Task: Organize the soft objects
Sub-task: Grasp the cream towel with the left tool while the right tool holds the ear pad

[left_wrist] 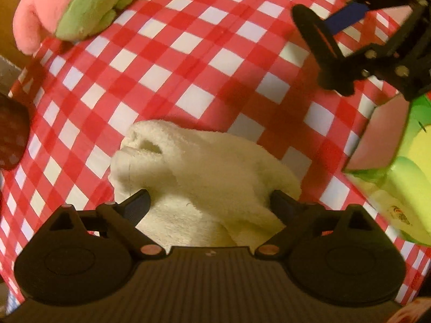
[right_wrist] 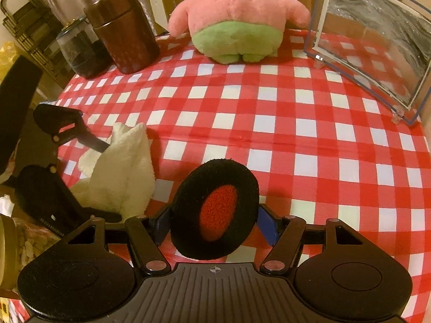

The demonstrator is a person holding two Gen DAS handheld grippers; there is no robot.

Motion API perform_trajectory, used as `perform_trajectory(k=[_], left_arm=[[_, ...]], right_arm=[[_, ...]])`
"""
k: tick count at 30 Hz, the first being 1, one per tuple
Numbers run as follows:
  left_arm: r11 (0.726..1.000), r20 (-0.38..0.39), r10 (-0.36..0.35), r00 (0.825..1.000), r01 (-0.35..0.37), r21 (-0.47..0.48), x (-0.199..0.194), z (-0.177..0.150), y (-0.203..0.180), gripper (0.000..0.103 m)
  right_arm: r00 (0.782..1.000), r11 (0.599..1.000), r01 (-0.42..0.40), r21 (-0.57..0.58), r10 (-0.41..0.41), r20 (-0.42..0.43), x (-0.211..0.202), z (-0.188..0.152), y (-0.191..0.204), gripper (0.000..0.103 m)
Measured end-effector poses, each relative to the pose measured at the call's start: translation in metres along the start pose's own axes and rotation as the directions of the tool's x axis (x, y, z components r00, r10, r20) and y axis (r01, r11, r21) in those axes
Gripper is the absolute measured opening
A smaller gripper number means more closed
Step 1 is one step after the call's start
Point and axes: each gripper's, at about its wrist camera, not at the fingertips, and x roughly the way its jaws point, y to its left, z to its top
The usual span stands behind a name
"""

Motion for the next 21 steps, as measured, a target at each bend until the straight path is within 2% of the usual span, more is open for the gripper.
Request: perform_trajectory(k=[3,8,12,16,18,21], left_arm=[[0.998,-0.017,-0.032,0.999,0.031,-0.048,0.003,-0.004,0.014,0.097],[0.983,-0.016,-0.116,0.993,0.112,-0.145,0.007,-0.010,0.030,0.085],[0.971,0.005,-0.168,0.986,0.167,-0.174,0.005,-0.015,0.036,0.066],[0.959,0.032,-0.203,0.979,0.206,-0.194,-0.001,-0.020,0.040,0.039],[0.959,0.049,-0.196,0.979,0.202,-0.199,-0.006,-0.022,0.039,0.032],[0.961,0.082,-0.171,0.982,0.185,-0.207,-0.017,-0.022,0.037,0.029]], right_arm=[[1.000,1.000,-0.006,-0.006,0.006,-0.001,0.000,-0.001,0.002,0.067],[1.000,1.000,-0.011,-0.008,0.011,-0.004,0.002,-0.001,0.002,0.067],[1.000,1.000,-0.010,-0.007,0.010,-0.008,0.003,-0.002,0.003,0.067],[1.000,1.000,-0.008,-0.005,0.008,-0.006,0.002,-0.002,0.004,0.067],[1.000,1.000,-0.004,-0.004,0.004,-0.003,0.001,-0.002,0.004,0.067],[1.000,1.000,-0.003,-0.008,0.003,0.001,-0.002,-0.001,0.006,0.067]])
